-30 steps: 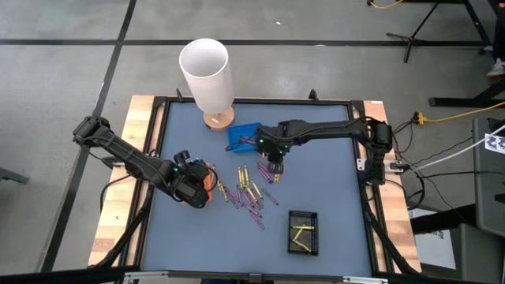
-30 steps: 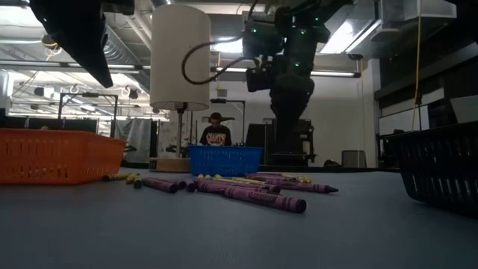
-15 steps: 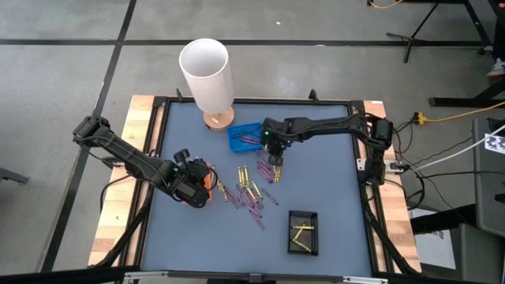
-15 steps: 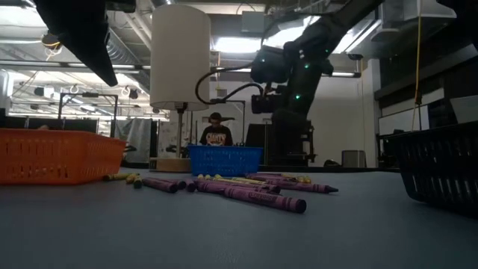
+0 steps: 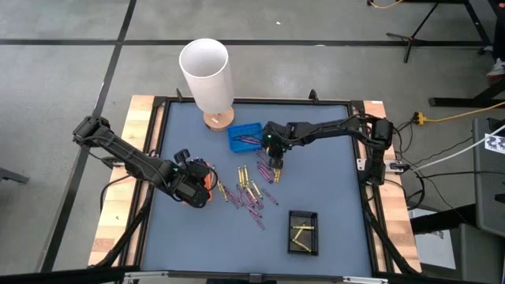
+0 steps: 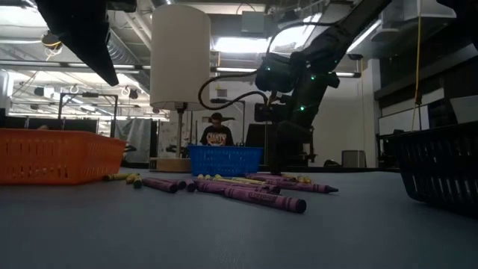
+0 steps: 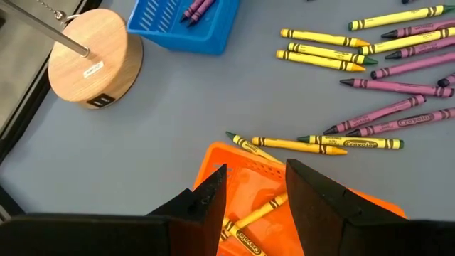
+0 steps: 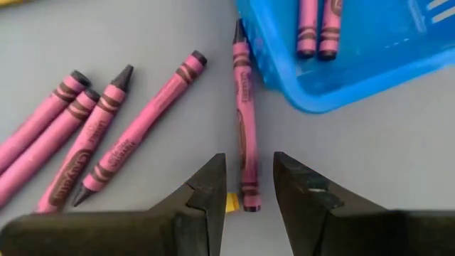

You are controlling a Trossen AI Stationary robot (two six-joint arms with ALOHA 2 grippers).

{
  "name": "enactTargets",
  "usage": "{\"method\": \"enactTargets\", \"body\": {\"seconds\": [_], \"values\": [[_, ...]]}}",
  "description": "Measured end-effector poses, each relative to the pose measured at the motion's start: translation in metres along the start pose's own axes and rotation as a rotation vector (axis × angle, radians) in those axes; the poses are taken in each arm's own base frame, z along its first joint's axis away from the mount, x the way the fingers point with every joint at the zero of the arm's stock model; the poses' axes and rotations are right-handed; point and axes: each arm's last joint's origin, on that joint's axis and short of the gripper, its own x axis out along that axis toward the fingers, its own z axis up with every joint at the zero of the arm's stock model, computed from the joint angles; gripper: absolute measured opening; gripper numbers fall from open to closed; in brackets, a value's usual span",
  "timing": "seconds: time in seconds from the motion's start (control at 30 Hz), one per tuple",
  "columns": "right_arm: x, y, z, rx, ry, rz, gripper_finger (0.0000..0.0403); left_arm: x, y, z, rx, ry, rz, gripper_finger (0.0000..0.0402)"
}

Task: Sort crayons
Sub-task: Put the violet crayon into the blue bin

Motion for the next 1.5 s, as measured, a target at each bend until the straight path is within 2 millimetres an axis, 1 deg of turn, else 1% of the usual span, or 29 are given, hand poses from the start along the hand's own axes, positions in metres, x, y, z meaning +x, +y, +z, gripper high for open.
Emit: {"method": "enactTargets", "body": {"seconds": [0.37,0.43,0.53,0.73,0.87,0.97,1.17,1.33,1.5], "values": [[0.0020,0.0004,-0.0033,0.001,0.003,-0.002,0.0115,0.0000,-0.0002,0.0002,-0.002,-0.003,-0.002,0.0128],[0.0020,0.0004,-0.0033,0.001,0.003,-0.001,0.0110,0.0000,-0.0002,0.0002,-0.002,-0.003,-0.002,0.0128],[0.0021,0.0005,-0.0034,0.000,0.004,-0.001,0.0089,0.0000,-0.0002,0.0002,-0.002,-0.003,-0.002,0.0128],[0.0021,0.0006,-0.0034,0.000,0.004,0.000,0.0032,0.0000,-0.0001,0.0005,-0.002,-0.011,0.005,0.0128],[0.0021,0.0005,-0.0034,0.000,0.004,-0.001,0.0013,0.0000,0.0004,0.0011,-0.003,-0.031,0.021,0.0128],[0.0021,0.0005,-0.0034,0.000,0.005,-0.002,0.0012,0.0000,0.0006,0.0013,-0.003,-0.040,0.029,0.0128],[0.0021,0.0005,-0.0034,0.000,0.005,-0.002,0.0025,0.0000,0.0006,0.0014,-0.003,-0.041,0.030,0.0128],[0.0019,0.0005,-0.0033,0.000,0.006,-0.002,0.0026,0.0000,0.0006,0.0014,-0.003,-0.041,0.030,0.0128],[-0.0049,-0.0002,0.0008,0.002,0.072,0.003,0.0027,0.0000,0.0006,0.0014,-0.003,-0.041,0.030,0.0128]]}}
